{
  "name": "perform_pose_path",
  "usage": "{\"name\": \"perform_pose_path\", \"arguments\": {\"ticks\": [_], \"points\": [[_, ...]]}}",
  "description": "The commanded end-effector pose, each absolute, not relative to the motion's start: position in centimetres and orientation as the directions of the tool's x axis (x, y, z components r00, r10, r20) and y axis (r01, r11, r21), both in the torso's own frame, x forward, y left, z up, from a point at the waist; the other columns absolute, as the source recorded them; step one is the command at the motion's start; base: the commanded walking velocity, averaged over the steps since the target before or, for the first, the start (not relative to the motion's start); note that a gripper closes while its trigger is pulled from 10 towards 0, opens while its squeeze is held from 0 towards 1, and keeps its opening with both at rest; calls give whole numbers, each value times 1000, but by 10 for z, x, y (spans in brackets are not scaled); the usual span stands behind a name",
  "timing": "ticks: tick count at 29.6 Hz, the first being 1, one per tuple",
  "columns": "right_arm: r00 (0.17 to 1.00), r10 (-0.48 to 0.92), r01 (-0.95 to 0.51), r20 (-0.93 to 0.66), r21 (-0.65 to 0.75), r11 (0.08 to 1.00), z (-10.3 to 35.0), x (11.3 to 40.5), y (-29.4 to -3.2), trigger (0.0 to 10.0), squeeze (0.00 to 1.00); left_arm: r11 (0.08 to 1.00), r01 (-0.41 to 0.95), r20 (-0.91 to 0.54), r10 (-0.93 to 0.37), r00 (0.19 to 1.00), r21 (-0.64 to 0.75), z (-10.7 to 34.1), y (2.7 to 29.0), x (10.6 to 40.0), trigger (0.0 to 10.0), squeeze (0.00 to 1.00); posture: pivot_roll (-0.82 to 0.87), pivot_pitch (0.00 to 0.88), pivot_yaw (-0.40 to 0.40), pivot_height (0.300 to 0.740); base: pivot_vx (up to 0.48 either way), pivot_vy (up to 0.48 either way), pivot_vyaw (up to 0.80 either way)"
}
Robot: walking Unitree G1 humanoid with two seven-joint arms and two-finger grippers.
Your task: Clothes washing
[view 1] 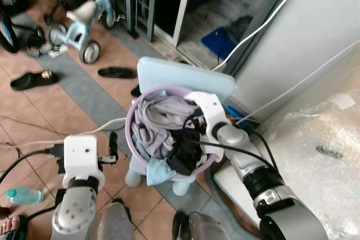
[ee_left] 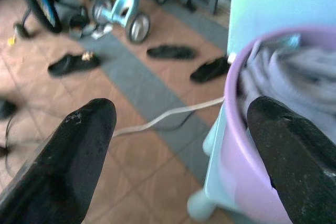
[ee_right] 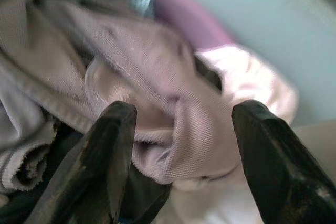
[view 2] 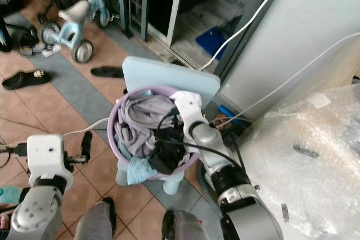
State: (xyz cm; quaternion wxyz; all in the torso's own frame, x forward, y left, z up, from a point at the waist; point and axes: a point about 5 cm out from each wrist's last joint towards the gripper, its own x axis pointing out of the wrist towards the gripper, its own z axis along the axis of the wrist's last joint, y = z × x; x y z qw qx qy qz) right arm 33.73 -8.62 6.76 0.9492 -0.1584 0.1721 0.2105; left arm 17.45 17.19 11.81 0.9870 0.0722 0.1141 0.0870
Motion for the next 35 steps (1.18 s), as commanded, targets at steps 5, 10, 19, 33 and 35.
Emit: {"name": "perform_pose_path", "arguments": {"ticks": [5,10,19,33,35], "points": [[857,255,-399,-448,-265,878,49,336,-89,0,0,965,-195,-270,238,933,176,119,172,147,10000,0,229,303,-229,740,0,0,0],[885,219,-370,-412,-334,867,53,341,-86,0,0,966,-193,-281,236,930,174,120,170,145,10000,0,230,308,-231,740,0,0,0],[922,171,-300,-348,-359,884,62,349,-83,0,0,963,-197,-290,245,925,183,120,172,145,10000,0,232,310,-236,740,0,0,0],[911,161,-303,-381,-351,886,53,343,-83,0,0,960,-203,-296,255,921,194,120,173,145,10000,0,235,306,-240,740,0,0,0],[911,158,-300,-380,-349,888,53,344,-83,0,0,959,-203,-297,255,920,196,119,173,145,10000,0,234,305,-240,740,0,0,0]]}}
